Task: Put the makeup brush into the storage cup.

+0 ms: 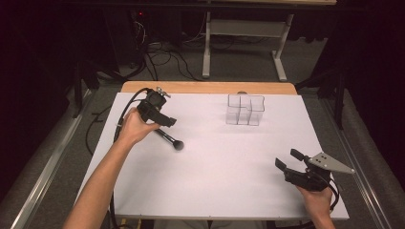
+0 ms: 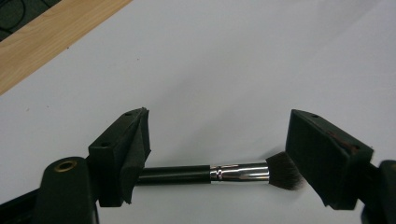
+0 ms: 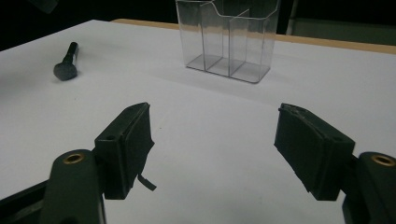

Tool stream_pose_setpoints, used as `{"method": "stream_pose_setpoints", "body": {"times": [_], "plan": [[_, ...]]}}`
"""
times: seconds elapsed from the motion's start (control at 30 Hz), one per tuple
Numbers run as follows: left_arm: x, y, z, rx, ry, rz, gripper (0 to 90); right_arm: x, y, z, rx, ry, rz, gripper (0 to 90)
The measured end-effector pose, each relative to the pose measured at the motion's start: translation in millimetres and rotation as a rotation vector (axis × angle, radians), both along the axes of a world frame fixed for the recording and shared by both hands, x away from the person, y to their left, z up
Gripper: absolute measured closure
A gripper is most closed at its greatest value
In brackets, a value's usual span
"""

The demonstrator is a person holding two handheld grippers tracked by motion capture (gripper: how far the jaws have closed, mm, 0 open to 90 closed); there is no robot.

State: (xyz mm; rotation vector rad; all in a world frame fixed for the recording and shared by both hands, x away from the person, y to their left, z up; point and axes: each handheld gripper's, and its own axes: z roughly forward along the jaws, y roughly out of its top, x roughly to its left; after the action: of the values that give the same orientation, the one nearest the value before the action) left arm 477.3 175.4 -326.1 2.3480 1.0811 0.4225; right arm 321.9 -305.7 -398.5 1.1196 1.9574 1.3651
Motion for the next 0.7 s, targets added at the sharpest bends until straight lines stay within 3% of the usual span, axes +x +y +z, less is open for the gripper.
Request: {"method": "stream_pose_setpoints", "body": {"times": [0.13, 0.7], "plan": [[0.5, -0.7, -3.6, 0.027, 0.017, -0.014, 21.9, -0.1, 1.0, 0.1, -0.004, -0.001, 0.003, 28.9], [2.0, 1.0, -15.0, 0.053, 0.050, -0.031, 22.1, -0.4, 1.8, -0.4, -0.007, 0.001, 0.006, 29.0]]}}
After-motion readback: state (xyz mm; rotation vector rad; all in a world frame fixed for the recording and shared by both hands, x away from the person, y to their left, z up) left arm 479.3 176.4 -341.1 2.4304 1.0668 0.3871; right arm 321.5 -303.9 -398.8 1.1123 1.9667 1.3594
